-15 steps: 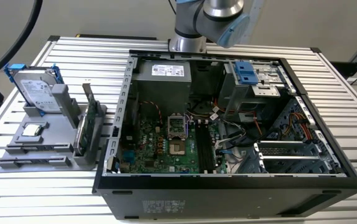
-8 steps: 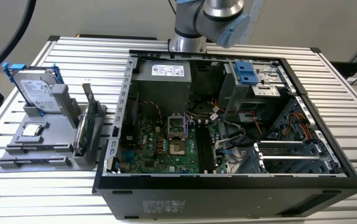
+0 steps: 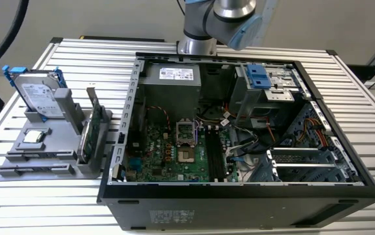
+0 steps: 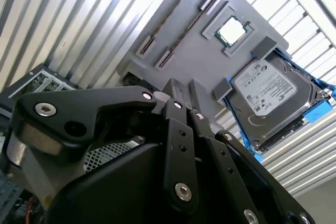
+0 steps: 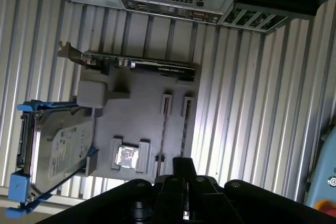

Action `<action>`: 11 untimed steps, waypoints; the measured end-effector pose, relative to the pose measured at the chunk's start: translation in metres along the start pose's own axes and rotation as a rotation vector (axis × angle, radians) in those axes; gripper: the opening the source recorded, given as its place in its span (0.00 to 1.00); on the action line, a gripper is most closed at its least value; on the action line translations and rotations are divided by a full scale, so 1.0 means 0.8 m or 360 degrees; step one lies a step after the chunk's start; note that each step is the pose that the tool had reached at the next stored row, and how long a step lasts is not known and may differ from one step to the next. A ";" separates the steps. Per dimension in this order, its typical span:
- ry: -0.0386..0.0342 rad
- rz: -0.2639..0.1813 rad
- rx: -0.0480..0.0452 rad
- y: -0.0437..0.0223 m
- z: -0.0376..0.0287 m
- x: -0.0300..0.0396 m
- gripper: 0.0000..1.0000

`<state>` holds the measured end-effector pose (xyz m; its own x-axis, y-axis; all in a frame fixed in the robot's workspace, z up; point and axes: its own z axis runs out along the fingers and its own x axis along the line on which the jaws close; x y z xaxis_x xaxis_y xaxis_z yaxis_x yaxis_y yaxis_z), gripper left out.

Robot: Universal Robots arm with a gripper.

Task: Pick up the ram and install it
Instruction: 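Pick up the ram and move it above insertion slot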

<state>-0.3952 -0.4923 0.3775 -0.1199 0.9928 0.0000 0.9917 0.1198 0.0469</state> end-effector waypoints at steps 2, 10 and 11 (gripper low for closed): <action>-0.0001 0.0023 0.0003 -0.0001 0.0004 0.0000 0.00; -0.0002 0.0086 0.0019 -0.0001 0.0014 0.0001 0.00; -0.0002 0.0096 0.0021 -0.0001 0.0015 0.0000 0.00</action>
<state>-0.3952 -0.4923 0.3762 -0.0601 0.9982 0.0012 0.9976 0.0601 0.0335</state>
